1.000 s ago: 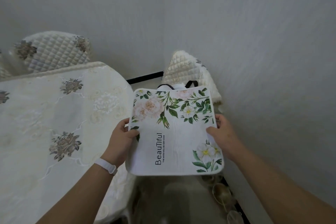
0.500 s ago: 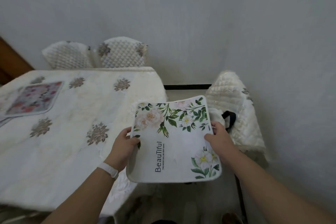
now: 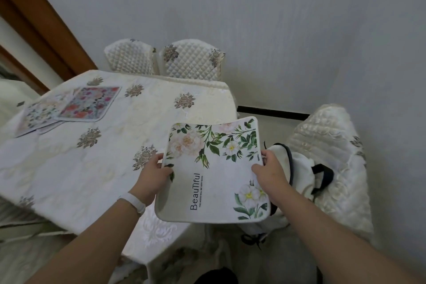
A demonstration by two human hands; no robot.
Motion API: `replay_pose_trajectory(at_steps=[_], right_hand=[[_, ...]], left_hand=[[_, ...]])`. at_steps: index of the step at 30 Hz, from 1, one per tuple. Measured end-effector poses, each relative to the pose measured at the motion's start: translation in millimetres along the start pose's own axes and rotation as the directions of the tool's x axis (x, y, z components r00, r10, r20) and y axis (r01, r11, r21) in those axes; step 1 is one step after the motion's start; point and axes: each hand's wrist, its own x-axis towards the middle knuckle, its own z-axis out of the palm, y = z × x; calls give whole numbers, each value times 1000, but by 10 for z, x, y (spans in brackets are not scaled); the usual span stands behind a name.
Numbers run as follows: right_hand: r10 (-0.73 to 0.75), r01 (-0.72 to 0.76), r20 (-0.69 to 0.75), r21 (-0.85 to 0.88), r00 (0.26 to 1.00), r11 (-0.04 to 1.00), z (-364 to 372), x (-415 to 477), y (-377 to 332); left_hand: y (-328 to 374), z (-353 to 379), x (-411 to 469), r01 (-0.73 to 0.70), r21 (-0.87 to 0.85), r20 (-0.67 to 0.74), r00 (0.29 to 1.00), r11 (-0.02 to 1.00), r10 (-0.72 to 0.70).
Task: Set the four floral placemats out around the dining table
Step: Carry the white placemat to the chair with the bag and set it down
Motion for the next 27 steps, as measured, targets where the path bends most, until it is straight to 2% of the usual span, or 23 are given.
replay_pose_trajectory(at_steps=[6, 15, 21, 27], right_hand=[[45, -45, 0, -9, 999, 999, 213, 363, -77], [174, -176, -59, -42, 983, 983, 626, 1084, -126], [204, -211, -75, -88, 976, 974, 901, 1543, -127], [247, -248, -26, -134, 969, 960, 1076, 1876, 7]], left_hand=[[-48, -7, 510, 3, -51, -38, 999, 999, -5], [34, -21, 1544, 8, -56, 43, 999, 998, -6], [41, -27, 2008, 16, -27, 12, 1000, 1000, -16], [28, -103, 2290, 39, 3, -28, 999, 999, -39]])
